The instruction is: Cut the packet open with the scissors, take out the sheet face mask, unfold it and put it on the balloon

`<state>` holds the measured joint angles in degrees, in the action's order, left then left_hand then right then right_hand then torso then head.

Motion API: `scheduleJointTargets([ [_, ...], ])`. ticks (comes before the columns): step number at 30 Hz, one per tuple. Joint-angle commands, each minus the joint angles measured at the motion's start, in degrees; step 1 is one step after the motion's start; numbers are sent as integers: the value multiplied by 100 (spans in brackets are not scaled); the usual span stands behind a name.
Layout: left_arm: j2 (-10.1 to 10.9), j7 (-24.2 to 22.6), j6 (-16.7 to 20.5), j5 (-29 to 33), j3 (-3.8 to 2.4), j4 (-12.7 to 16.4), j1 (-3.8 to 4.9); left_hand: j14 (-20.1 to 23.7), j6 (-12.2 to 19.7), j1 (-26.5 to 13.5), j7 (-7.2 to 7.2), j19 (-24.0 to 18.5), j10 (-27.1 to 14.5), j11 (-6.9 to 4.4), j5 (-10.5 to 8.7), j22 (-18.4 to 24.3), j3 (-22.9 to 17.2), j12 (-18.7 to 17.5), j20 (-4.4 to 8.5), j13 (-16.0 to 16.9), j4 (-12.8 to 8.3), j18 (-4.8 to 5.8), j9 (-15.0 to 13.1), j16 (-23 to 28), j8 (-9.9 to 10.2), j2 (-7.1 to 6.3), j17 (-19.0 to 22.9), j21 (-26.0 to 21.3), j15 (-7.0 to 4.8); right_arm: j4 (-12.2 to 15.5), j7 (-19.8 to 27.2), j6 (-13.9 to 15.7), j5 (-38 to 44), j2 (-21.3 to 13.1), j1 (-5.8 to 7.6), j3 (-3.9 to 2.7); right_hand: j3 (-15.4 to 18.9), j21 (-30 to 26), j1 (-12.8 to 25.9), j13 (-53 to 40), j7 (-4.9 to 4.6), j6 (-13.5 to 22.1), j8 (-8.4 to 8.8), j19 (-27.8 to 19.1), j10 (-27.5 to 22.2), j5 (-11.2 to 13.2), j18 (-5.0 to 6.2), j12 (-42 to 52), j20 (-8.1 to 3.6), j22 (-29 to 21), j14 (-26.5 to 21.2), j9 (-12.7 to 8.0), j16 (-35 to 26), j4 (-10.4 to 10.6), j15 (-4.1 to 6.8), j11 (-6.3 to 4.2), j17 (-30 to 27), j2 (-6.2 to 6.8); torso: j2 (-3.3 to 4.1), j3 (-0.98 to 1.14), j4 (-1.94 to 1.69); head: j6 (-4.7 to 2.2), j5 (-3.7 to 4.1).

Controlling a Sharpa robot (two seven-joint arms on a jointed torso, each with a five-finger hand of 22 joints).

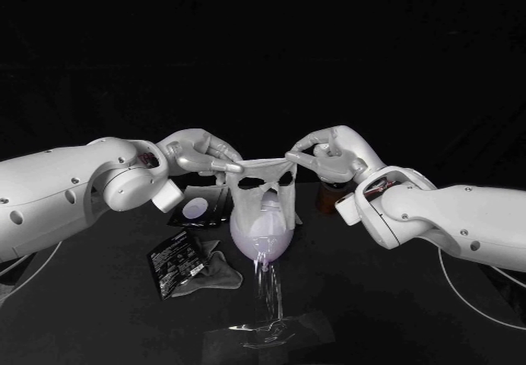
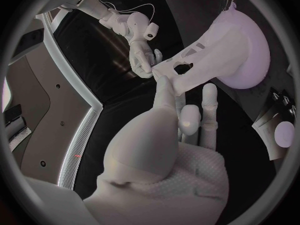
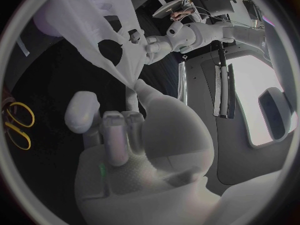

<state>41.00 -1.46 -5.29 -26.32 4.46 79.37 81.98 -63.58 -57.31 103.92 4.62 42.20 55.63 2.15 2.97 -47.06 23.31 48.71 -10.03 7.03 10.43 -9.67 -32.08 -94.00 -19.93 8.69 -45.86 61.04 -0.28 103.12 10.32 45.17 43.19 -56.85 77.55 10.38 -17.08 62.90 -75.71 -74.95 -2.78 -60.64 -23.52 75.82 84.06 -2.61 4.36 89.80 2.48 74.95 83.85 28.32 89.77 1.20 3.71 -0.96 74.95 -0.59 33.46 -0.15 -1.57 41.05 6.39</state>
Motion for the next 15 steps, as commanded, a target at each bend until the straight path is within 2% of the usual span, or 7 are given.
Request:
scheduleJointTargets([
  [1, 114, -33, 268, 114, -8, 216, 17, -41, -27, 14, 3, 36, 46, 3, -20, -7, 29, -29, 7, -8, 3, -85, -6, 22, 20, 757, -6, 37, 7, 156, 160, 170, 132, -94, 2, -2, -35, 28, -37, -1505, 54, -6, -223, 54, 594, -20, 105, 20, 1, 731, 615, 775, 23, -15, 47, -53, 1505, 10, -59, -7, -7, 22, 3],
  [12, 611, -17, 485, 127, -8, 982, 27, -97, -42, 32, 15, 55, 65, -6, -19, -11, 40, -46, 17, -21, -1, -86, -6, 29, 28, 753, -69, 48, -4, 713, 194, 235, 192, -518, 18, 10, -37, 39, -39, -1505, 56, -6, -227, 61, 594, -20, 102, 20, 0, 735, 615, 779, 23, -19, 48, -55, 1505, 16, -115, -7, -16, 15, 35],
  [15, 760, -20, 547, 138, -8, 1210, 31, -121, -46, 36, 17, 61, 71, -8, -19, -12, 45, -50, 20, -24, -2, -87, -6, 32, 31, 752, -98, 52, -6, 880, 200, 247, 209, -643, 22, 19, -38, 33, -40, -1505, 58, -6, -230, 60, 594, -20, 103, 20, 0, 733, 615, 782, 23, -22, 49, -57, 1505, 22, -133, -5, -15, -21, 39],
])
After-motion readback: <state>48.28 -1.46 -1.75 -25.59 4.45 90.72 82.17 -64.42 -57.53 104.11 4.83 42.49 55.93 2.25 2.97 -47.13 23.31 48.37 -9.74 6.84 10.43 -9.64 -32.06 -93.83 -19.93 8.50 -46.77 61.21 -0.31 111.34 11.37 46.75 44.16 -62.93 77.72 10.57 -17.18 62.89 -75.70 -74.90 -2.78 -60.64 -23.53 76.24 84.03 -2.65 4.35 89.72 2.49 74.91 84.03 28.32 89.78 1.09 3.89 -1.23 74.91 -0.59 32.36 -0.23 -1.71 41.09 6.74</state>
